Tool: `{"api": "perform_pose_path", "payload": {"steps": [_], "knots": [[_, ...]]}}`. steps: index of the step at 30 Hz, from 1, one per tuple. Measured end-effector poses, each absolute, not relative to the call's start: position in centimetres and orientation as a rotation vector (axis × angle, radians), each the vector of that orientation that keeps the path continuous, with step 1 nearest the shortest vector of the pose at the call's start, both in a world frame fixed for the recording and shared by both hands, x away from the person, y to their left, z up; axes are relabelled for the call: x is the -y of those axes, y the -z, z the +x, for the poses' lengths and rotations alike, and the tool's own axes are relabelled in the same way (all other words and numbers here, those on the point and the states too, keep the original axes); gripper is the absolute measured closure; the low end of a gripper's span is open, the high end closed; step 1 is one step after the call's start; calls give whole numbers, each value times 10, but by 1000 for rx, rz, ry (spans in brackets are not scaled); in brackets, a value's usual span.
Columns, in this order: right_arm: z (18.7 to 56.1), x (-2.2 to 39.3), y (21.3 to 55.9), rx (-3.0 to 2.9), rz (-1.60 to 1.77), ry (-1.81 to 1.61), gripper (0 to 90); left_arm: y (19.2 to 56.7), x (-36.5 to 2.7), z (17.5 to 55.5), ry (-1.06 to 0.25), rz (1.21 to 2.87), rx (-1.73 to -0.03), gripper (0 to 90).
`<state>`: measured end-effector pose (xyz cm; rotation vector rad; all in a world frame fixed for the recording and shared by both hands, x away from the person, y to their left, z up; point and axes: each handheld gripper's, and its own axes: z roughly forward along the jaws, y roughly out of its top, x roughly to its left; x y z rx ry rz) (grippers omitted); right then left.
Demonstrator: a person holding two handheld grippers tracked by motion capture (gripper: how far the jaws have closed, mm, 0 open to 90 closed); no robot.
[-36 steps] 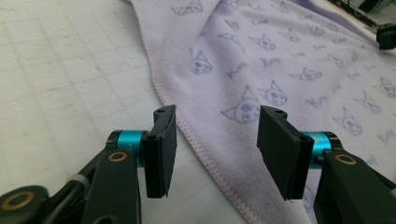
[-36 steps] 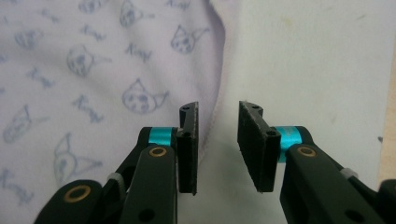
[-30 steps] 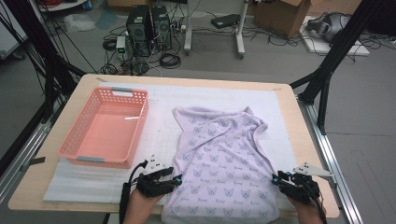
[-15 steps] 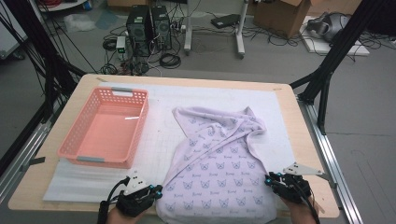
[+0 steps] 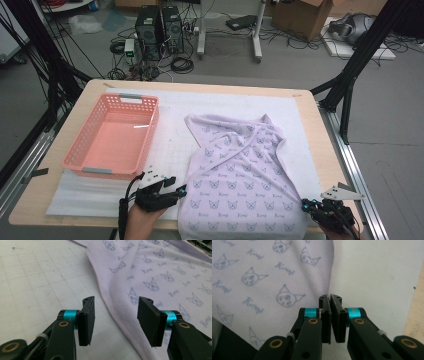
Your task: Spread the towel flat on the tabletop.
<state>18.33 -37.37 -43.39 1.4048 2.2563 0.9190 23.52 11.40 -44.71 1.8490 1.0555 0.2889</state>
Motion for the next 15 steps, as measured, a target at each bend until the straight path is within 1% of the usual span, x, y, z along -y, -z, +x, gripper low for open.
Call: {"api": "perform_pose_path", "payload": {"steps": [3, 5, 6, 7, 8, 9, 10, 15], "knots": [[185, 370, 432, -2220, 1394, -979, 699, 450, -103, 248, -268, 1879, -1064, 487], [188, 367, 432, -2210, 1383, -982, 667, 454, -93, 253, -261, 1922, -1061, 493], [189, 366, 433, -2205, 1383, -984, 656, 453, -91, 252, -289, 1931, -1055, 499], [190, 365, 433, -2203, 1385, -991, 653, 453, -87, 250, -302, 1952, -1030, 548], [192, 364, 434, -2203, 1387, -995, 649, 452, -85, 248, -340, 1974, -1021, 650], [194, 364, 436, -2201, 1388, -1005, 649, 452, -84, 245, -348, 1990, -1001, 764], [195, 363, 436, -2203, 1390, -1001, 649, 452, -85, 243, -347, 1993, -1007, 842], [203, 359, 437, -2190, 1393, -1020, 645, 448, -103, 220, -295, 2014, -1010, 859]]}}
